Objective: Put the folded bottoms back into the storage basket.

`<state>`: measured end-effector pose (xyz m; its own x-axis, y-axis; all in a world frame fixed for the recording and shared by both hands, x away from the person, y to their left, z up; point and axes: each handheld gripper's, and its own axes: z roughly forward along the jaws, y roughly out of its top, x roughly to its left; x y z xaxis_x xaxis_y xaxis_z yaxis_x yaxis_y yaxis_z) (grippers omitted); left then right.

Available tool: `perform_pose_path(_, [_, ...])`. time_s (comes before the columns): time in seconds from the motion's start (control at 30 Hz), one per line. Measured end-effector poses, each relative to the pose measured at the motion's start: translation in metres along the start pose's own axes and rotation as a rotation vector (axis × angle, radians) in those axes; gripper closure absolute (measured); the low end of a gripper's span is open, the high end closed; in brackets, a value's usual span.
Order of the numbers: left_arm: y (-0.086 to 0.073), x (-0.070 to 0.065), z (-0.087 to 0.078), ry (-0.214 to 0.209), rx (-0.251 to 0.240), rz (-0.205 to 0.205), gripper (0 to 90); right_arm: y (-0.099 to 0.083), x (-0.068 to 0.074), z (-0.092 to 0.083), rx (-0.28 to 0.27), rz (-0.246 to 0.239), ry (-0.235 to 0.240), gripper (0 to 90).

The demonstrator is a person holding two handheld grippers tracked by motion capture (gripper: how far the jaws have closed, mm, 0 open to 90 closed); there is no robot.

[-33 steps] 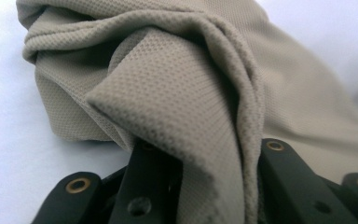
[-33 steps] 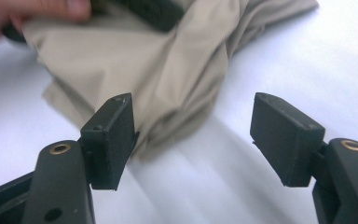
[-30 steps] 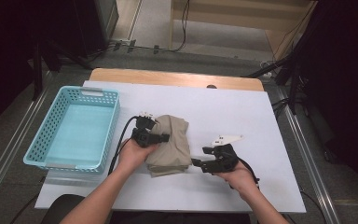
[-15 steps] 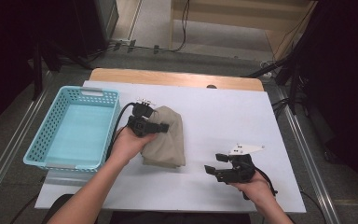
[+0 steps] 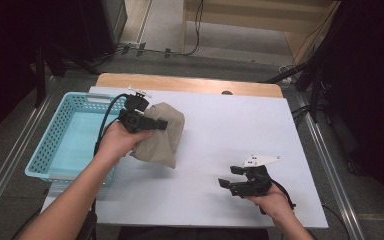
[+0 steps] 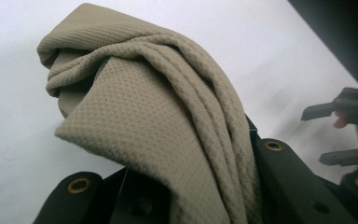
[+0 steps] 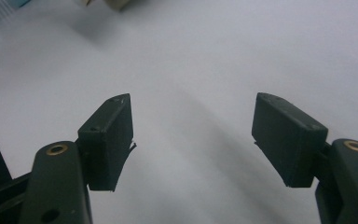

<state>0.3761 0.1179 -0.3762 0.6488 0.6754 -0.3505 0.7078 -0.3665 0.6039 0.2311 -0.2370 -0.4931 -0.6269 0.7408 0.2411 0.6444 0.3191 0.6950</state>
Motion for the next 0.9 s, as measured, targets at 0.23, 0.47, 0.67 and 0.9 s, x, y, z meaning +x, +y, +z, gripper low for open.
perform_pose_path(0.23, [0.014, 0.016, -0.034, -0.012, -0.016, -0.023, 74.3, 0.0, 0.002, 0.001, 0.0, -0.005, 0.008, 27.8])
perform_pose_path(0.47, [0.023, 0.034, -0.063, -0.002, -0.017, -0.02, 74.2, 0.0, 0.0, 0.002, 0.005, -0.011, -0.004, 27.9])
perform_pose_path(0.67, [0.029, 0.048, -0.088, 0.023, -0.021, -0.025, 74.1, 0.0, 0.0, 0.003, 0.008, -0.021, -0.012, 28.0])
perform_pose_path(0.9, [0.027, 0.063, -0.121, 0.072, -0.037, -0.038, 74.2, 0.001, -0.001, 0.002, 0.0, -0.022, -0.025, 28.1])
